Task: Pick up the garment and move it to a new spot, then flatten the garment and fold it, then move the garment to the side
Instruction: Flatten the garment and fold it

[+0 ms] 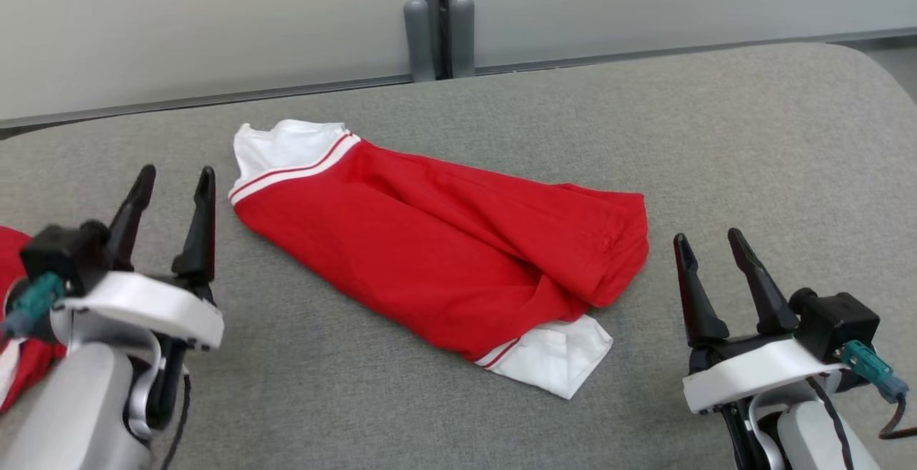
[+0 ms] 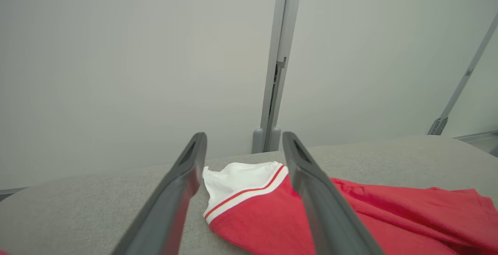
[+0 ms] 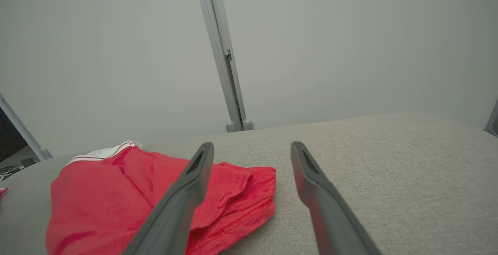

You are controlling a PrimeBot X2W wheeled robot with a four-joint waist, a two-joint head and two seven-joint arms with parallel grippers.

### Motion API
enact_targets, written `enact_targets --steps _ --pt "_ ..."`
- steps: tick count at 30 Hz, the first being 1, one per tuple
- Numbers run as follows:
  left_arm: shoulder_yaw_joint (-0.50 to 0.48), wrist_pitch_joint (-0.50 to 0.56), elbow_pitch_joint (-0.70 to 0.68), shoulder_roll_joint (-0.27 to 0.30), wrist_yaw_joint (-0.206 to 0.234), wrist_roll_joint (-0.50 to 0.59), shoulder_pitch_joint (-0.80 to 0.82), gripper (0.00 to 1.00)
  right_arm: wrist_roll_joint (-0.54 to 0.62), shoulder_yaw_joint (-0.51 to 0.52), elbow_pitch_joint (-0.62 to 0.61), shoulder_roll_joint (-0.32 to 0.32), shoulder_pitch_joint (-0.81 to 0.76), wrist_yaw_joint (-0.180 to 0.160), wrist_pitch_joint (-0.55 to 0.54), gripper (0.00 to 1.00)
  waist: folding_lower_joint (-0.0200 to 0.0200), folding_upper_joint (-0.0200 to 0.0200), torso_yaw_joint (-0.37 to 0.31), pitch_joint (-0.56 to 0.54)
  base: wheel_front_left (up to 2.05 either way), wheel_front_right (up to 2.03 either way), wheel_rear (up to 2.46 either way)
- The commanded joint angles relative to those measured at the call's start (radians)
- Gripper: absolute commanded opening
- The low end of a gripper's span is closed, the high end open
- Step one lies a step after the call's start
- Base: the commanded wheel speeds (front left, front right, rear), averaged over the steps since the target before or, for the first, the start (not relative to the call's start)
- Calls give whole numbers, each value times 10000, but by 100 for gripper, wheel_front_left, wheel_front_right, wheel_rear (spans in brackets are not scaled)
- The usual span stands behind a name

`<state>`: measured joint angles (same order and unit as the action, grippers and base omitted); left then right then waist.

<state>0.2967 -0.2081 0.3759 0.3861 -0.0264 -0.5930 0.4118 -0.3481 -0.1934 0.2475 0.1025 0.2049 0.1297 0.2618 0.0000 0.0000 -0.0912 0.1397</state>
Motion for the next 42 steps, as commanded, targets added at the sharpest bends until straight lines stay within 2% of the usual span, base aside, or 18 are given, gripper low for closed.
enact_targets --steps 1,5,8,9,17,30,32,33,34,36,42 --pt "-79 -121 -359 -41 234 -5 -441 100 -68 20 70 107 -137 20 47 100 0 0 256 -279 0 0 0" --pt "-327 -379 -2066 -285 1183 162 -2104 100 -156 9 153 164 -326 20 47 100 0 0 446 -513 0 0 0" --pt "-337 -498 -3522 -684 1886 409 -3451 100 -263 -17 258 262 -544 21 47 100 0 0 641 -697 0 0 0" --pt "-284 -497 -3747 -791 1945 430 -3706 100 -289 -48 289 280 -591 21 47 100 0 0 689 -727 0 0 0" --pt "-7 -539 -4184 -1158 1947 496 -4200 100 -504 -508 428 551 -569 21 -235 100 0 0 969 -737 0 0 0" --pt "328 -494 -4027 -1327 1782 533 -3772 100 -1759 -1890 1461 927 111 21 -2351 100 0 0 1441 -513 0 0 0" --pt "340 -484 -3984 -1339 1774 509 -3759 100 -1886 -1991 1648 928 257 20 -2468 73 0 0 1548 -463 0 0 0" --pt "346 -484 -3958 -1343 1783 508 -3752 100 -1914 -2007 1747 936 361 20 -2438 53 0 0 1595 -444 0 0 0" --pt "355 -486 -3940 -1357 1778 499 -3741 100 -1978 -2048 1812 921 421 20 -2399 41 0 0 1643 -424 0 0 0" --pt "357 -491 -3923 -1368 1778 492 -3707 100 -2064 -2119 1992 902 531 21 -2313 0 0 0 1729 -393 0 0 0" --pt "377 -508 -3885 -1413 1766 476 -3618 100 -2230 -1860 1988 1014 1097 21 -1500 0 0 0 1914 -190 0 0 0"
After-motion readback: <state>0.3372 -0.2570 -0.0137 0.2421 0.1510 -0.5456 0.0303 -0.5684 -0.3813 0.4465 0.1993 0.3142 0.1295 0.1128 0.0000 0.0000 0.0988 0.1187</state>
